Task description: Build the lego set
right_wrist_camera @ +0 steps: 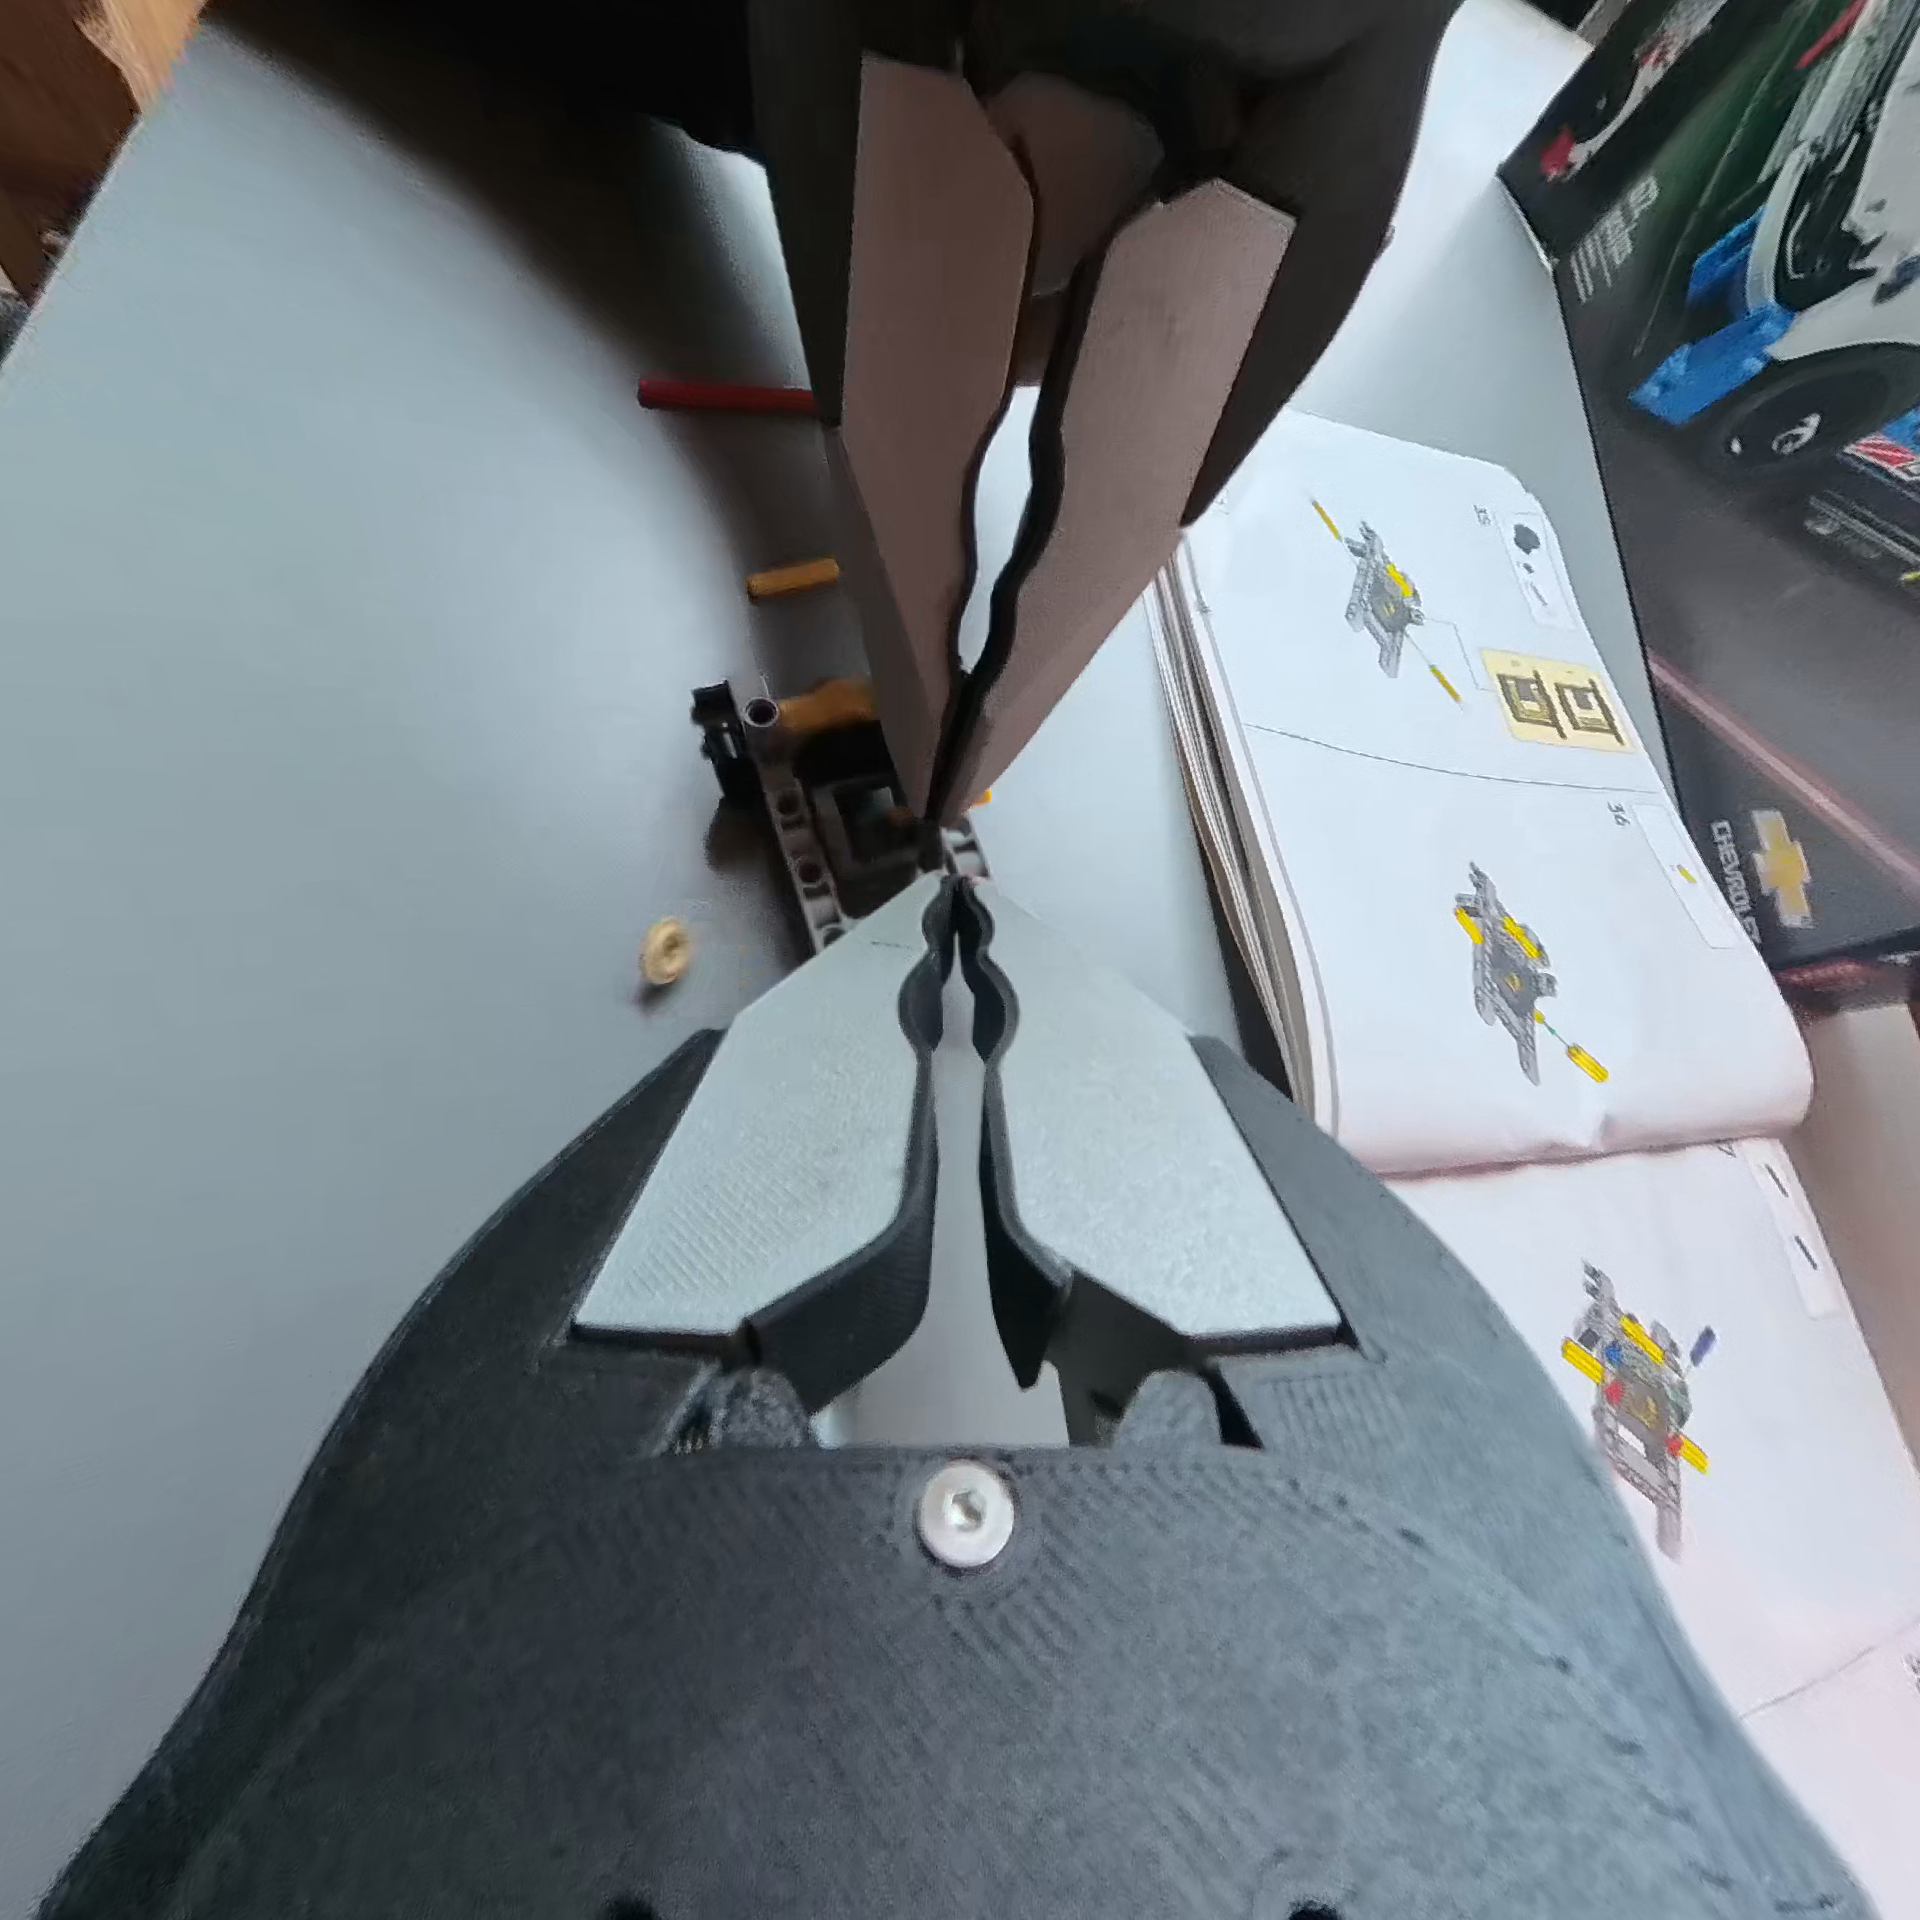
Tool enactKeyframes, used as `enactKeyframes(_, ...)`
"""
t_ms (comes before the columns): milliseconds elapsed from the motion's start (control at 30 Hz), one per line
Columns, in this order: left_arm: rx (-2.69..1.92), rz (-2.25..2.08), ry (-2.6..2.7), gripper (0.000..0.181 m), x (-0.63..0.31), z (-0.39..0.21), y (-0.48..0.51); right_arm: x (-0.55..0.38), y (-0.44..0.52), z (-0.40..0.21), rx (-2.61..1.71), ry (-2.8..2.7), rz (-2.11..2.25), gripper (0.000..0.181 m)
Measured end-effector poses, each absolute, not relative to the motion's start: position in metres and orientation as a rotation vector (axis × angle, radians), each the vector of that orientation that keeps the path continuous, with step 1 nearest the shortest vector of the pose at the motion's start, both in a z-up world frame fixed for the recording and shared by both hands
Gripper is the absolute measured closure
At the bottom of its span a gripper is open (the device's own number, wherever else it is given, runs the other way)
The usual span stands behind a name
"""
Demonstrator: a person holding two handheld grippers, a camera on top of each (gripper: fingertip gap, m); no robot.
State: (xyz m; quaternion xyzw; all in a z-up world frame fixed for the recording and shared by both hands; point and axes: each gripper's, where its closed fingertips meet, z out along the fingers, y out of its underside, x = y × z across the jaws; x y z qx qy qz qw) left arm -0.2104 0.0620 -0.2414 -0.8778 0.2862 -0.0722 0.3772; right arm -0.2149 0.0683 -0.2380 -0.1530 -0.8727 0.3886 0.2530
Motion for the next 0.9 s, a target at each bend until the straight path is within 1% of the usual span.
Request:
enactKeyframes(133, -2.218, -0.209, 0.690, 0.181, -0.213, -0.236, 0.064, -0.209, 0.073, -0.227, -0.413, -2.384, 1.141, 0.181)
enactKeyframes(233, -2.214, -0.209, 0.679, 0.181, -0.215, -0.235, 0.064, -0.178, 0.067, -0.227, -0.273, -2.512, 1.221, 0.179)
enactKeyframes(267, -2.213, -0.209, 0.676, 0.181, -0.215, -0.234, 0.064, -0.169, 0.066, -0.230, -0.238, -2.566, 1.210, 0.176)
enactKeyframes(467, -2.208, -0.236, 0.654, 0.181, -0.216, -0.234, 0.063, -0.134, 0.064, -0.248, -0.083, -2.761, 1.063, 0.170)
enactKeyframes(767, -2.199, -0.249, 0.657, 0.181, -0.215, -0.233, 0.062, -0.131, 0.068, -0.269, -0.003, -2.773, 0.838, 0.172)
enactKeyframes(900, -2.207, -0.173, 0.617, 0.181, -0.233, -0.228, 0.060, -0.132, 0.065, -0.268, 0.020, -2.751, 0.820, 0.176)
